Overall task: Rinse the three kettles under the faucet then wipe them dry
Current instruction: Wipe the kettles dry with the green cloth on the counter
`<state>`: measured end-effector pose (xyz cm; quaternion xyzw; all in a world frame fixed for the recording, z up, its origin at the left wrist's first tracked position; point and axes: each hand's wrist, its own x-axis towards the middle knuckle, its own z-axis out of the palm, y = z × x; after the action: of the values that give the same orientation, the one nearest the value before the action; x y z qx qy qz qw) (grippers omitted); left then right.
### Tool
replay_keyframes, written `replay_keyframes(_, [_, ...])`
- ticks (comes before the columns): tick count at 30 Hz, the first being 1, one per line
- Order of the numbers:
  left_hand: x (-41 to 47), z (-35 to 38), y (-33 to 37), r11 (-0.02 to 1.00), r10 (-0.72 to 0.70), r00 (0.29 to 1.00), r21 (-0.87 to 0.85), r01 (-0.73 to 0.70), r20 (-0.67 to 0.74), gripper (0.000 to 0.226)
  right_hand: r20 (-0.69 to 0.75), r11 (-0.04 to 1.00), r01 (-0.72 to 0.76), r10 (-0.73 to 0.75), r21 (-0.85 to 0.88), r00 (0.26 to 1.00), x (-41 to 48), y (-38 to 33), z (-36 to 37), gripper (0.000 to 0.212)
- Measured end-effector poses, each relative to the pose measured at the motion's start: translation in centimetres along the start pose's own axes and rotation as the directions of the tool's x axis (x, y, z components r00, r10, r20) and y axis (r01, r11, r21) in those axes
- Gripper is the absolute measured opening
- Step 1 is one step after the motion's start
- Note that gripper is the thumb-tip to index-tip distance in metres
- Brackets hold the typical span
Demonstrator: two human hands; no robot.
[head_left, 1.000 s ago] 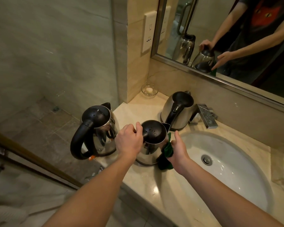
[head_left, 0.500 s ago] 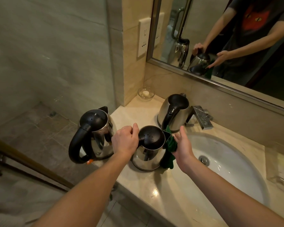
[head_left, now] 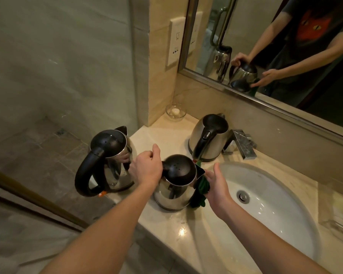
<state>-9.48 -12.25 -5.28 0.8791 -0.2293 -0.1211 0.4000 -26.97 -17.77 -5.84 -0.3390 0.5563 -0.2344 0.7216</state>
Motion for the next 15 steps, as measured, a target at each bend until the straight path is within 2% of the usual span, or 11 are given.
replay_keyframes(9, [1.7,0.3,-0.2,0.996,0.081,0.987,0.02,-0.084,0.136,0.06,0.029,0.976,0.102,-0.099,-0.19,0.995,-0.4,-0.9,-1.1,0.071])
replay_keyframes(15, [2.2,0.5,-0.4,0.988,0.142,0.973,0.035,-0.15,0.18,0.061,0.087,0.951,0.063,-0.039,-0.301,0.995,0.8,0.0,-0.7,0.076])
